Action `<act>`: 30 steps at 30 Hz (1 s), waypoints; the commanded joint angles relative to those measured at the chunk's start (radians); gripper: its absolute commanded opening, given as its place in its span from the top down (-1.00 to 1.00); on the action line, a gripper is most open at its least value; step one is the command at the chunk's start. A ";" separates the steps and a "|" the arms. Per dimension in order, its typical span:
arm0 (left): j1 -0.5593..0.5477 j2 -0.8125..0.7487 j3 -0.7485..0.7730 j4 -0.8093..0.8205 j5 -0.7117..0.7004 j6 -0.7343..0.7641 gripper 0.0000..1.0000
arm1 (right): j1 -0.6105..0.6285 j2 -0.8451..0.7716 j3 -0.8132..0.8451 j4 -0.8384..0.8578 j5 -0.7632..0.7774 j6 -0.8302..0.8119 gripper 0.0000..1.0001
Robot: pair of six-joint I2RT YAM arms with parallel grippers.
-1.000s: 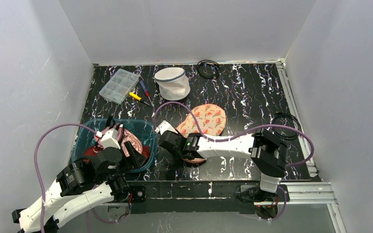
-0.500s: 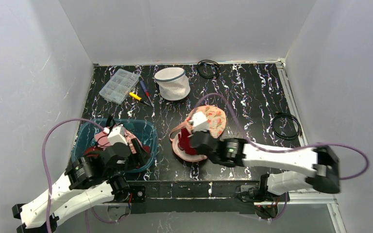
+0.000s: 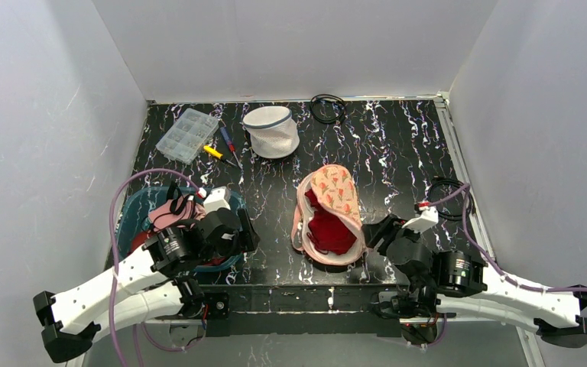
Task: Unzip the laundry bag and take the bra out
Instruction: Open the laundry bag at the center of the board.
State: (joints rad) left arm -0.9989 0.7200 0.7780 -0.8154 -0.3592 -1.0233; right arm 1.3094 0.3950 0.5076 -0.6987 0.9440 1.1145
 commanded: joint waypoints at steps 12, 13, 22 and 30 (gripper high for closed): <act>-0.006 0.058 0.001 0.039 0.015 0.022 -0.37 | 0.002 0.508 0.339 0.161 -0.129 -0.548 -0.71; -0.005 0.057 -0.001 0.038 0.017 0.020 -0.36 | 0.003 0.618 0.386 0.152 -0.159 -0.582 -0.70; -0.005 -0.033 -0.050 0.015 0.002 -0.021 -0.36 | 0.003 1.097 0.596 0.201 -0.188 -0.682 -0.65; -0.006 -0.055 -0.072 -0.007 0.000 -0.038 -0.36 | 0.003 1.298 0.648 0.156 -0.112 -0.676 -0.22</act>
State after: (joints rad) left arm -0.9989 0.6785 0.7246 -0.7879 -0.3386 -1.0447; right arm 1.3113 1.6619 1.1126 -0.5335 0.7666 0.4458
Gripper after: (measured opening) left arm 0.685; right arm 0.692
